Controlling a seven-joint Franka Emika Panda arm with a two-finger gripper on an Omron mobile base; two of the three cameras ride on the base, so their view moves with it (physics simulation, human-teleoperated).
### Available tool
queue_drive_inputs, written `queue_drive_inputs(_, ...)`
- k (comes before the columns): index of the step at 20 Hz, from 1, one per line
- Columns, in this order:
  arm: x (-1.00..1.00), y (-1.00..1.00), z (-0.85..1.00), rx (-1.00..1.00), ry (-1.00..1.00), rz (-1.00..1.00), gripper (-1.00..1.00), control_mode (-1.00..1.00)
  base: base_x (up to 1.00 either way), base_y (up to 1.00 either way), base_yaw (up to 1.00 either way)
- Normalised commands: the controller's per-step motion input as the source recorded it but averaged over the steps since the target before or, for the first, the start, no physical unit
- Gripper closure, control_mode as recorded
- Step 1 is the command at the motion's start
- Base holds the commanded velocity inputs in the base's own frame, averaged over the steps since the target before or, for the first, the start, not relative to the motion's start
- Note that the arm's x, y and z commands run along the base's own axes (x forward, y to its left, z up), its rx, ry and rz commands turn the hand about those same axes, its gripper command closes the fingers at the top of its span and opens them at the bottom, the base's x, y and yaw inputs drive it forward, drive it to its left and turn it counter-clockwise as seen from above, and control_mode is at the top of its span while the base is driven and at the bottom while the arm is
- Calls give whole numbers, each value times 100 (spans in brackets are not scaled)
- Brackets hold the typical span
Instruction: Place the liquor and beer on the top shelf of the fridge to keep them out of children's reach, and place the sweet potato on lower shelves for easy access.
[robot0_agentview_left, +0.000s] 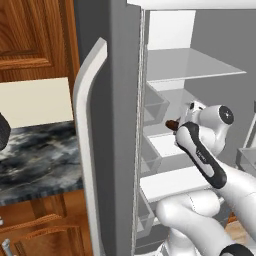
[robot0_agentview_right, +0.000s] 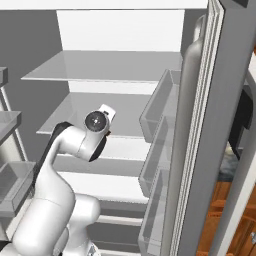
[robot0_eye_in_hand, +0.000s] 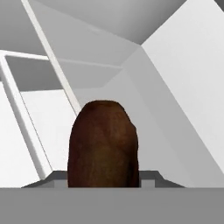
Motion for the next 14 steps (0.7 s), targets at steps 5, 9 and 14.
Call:
queue_drive_inputs(5, 42, 0, -26, 0, 0, 1, 100, -100, 0, 0, 0)
queue_drive_inputs(9, 46, 0, -11, 0, 3, 0, 100, -100, 0, 0, 0)
queue_drive_inputs(14, 51, 0, 0, 0, 16, 0, 100, -100, 0, 0, 0)
